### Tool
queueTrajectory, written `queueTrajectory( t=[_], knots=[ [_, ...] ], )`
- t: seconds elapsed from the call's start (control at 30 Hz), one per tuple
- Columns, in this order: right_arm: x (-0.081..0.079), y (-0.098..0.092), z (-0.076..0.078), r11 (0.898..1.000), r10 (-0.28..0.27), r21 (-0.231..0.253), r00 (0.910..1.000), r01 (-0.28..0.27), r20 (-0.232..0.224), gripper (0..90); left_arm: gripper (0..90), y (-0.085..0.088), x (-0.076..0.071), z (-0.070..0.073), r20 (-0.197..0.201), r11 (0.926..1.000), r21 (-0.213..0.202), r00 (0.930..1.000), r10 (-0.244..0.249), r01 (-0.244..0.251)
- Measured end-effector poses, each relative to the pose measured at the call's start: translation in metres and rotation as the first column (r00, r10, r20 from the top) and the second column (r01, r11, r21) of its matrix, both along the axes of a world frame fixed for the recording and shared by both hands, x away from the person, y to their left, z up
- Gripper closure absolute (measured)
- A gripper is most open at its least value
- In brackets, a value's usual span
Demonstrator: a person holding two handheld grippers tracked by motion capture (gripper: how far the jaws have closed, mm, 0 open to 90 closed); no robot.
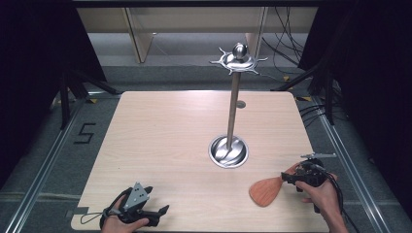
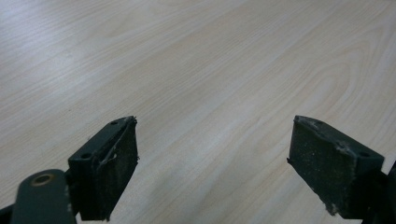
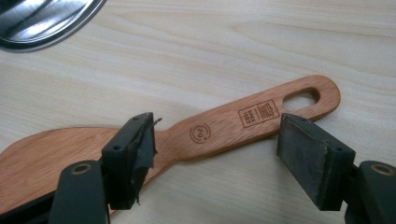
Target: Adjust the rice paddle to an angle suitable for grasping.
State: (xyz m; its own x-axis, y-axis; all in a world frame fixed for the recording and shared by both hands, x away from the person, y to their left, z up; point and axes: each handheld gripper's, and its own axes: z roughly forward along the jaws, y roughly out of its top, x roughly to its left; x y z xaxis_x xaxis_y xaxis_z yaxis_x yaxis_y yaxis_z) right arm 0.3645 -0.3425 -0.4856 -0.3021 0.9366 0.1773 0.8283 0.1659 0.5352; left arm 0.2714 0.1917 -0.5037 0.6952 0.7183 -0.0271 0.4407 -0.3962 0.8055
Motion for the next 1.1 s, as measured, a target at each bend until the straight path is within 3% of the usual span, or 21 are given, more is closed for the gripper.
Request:
queueTrajectory(
  t=[0.03, 0.07, 0.27, 0.3, 0.33, 0.37, 0.43, 0.47, 0.5, 0.53, 0.57, 0.6, 0.7, 0.73, 0.8, 0.83, 0.87, 0.9, 1.0, 1.07, 1.1],
  knots=[
    [0.001, 0.000, -0.001, 1.000, 0.004, 0.002, 1.0000, -0.004, 0.006, 29.0, 14.9, 0.003, 0.002, 0.002, 0.017, 0.9988, 0.046, 0.9998, -0.014, 0.013],
    [0.002, 0.000, -0.001, 1.000, -0.003, 0.003, 1.0000, 0.003, -0.001, 29.0, 14.9, 0.002, 0.001, 0.000, 0.006, 0.9998, 0.016, 0.9999, -0.010, 0.010],
    [0.011, 0.001, -0.001, 1.000, -0.022, -0.005, 0.9996, 0.022, -0.020, 29.3, 14.9, 0.002, 0.001, 0.001, 0.006, 0.9997, 0.020, 0.9999, -0.015, 0.015],
    [0.013, 0.002, -0.001, 1.000, -0.020, -0.009, 0.9993, 0.020, -0.033, 29.3, 14.9, 0.003, 0.001, 0.002, 0.012, 0.9989, 0.043, 0.9998, -0.018, 0.017],
    [0.016, 0.004, -0.002, 0.999, -0.030, -0.012, 0.9992, 0.030, -0.025, 29.3, 14.9, 0.001, 0.001, 0.001, 0.013, 0.9998, 0.015, 0.9999, -0.011, 0.011],
    [0.018, 0.007, -0.002, 0.999, -0.037, -0.017, 0.9989, 0.037, -0.027, 29.3, 14.9, 0.002, 0.001, 0.001, 0.002, 0.9997, 0.023, 0.9999, -0.013, 0.013],
    [0.022, 0.012, -0.002, 0.999, -0.040, -0.022, 0.9987, 0.039, -0.031, 29.5, 14.9, 0.003, 0.003, 0.001, 0.026, 0.9991, 0.032, 0.9992, -0.030, 0.029],
    [0.024, 0.014, -0.002, 0.999, -0.029, -0.027, 0.9991, 0.028, -0.031, 29.7, 14.9, 0.003, 0.001, 0.001, 0.006, 0.9995, 0.025, 0.9998, -0.018, 0.018],
    [0.027, 0.016, -0.005, 1.000, -0.004, -0.018, 0.9999, 0.004, 0.011, 30.6, 14.9, 0.003, 0.001, 0.001, 0.002, 0.9995, 0.026, 0.9998, -0.017, 0.017],
    [0.029, 0.018, -0.005, 1.000, 0.013, -0.026, 0.9998, -0.013, 0.018, 31.5, 14.9, 0.002, 0.001, 0.001, 0.003, 0.9996, 0.021, 0.9998, -0.018, 0.018],
    [0.031, 0.021, -0.004, 0.999, 0.020, -0.045, 0.9997, -0.020, 0.011, 32.1, 14.9, 0.003, 0.001, 0.001, 0.005, 0.9997, 0.020, 0.9999, -0.016, 0.016],
    [0.032, 0.029, -0.003, 0.994, 0.005, -0.109, 1.0000, -0.005, 0.002, 35.4, 14.9, 0.002, 0.001, 0.001, 0.005, 0.9997, 0.019, 0.9999, -0.016, 0.016],
    [0.035, 0.032, -0.004, 0.994, 0.041, -0.101, 0.9991, -0.040, 0.007, 37.9, 14.9, 0.004, 0.002, 0.002, 0.022, 0.9980, 0.049, 0.9990, -0.040, 0.038],
    [0.035, 0.034, -0.004, 0.992, 0.051, -0.118, 0.9987, -0.049, 0.009, 39.7, 14.9, 0.003, 0.001, 0.002, 0.003, 0.9994, 0.029, 0.9998, -0.020, 0.020],
    [0.036, 0.036, -0.003, 0.988, 0.090, -0.126, 0.9959, -0.088, 0.011, 44.7, 14.9, 0.004, 0.001, 0.002, 0.012, 0.9988, 0.039, 0.9995, -0.028, 0.028],
    [0.036, 0.036, -0.003, 0.987, 0.102, -0.121, 0.9948, -0.101, 0.002, 46.4, 14.9, 0.002, 0.001, 0.001, 0.003, 0.9997, 0.020, 0.9999, -0.016, 0.016],
    [0.037, 0.036, -0.004, 0.987, 0.114, -0.119, 0.9933, -0.111, 0.017, 47.3, 14.9, 0.004, 0.001, 0.002, 0.012, 0.9986, 0.042, 0.9994, -0.032, 0.032],
    [0.038, 0.038, -0.004, 0.989, 0.097, -0.115, 0.9951, -0.094, 0.019, 48.2, 14.9, 0.003, 0.001, 0.002, 0.008, 0.9990, 0.037, 0.9997, -0.024, 0.024],
    [0.040, 0.038, -0.002, 0.981, 0.154, -0.121, 0.9880, -0.153, -0.003, 53.4, 14.9, 0.003, 0.001, 0.001, 0.003, 0.9996, 0.025, 0.9999, -0.017, 0.016],
    [0.040, 0.043, 0.000, 0.987, 0.127, -0.101, 0.9917, -0.128, -0.016, 57.6, 14.9, 0.003, 0.001, 0.002, -0.003, 0.9995, 0.025, 0.9998, -0.020, 0.020],
    [0.042, 0.044, 0.000, 0.984, 0.137, -0.111, 0.9900, -0.140, -0.034, 59.6, 14.9, 0.000, 0.001, 0.000, 0.006, 0.9999, -0.012, 1.0000, 0.000, 0.000]
  ],
)
